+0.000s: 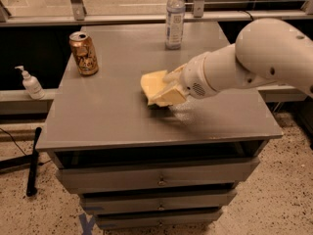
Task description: Move sponge near blue plastic bottle
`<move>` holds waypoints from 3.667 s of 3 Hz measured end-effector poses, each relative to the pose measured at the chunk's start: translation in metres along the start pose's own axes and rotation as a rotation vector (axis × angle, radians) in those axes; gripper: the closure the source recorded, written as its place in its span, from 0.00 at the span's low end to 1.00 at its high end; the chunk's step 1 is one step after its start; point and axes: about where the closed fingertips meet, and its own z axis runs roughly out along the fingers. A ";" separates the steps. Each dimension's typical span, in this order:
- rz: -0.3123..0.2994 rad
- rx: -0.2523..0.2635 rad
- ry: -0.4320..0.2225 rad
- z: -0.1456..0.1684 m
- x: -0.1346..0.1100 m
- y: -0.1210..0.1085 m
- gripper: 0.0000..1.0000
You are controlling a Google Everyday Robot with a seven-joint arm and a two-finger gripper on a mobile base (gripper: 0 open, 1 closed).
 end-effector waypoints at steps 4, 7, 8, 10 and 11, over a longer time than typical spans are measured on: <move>-0.136 0.177 -0.064 -0.036 -0.007 -0.087 1.00; -0.183 0.396 -0.115 -0.042 -0.002 -0.228 1.00; -0.179 0.426 -0.107 -0.043 0.004 -0.243 1.00; -0.111 0.491 -0.109 -0.037 0.030 -0.280 1.00; -0.080 0.465 -0.122 -0.018 0.033 -0.288 0.82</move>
Offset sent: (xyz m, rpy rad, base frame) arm 0.0091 -0.0281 0.0333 -0.0625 -0.0687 -0.0063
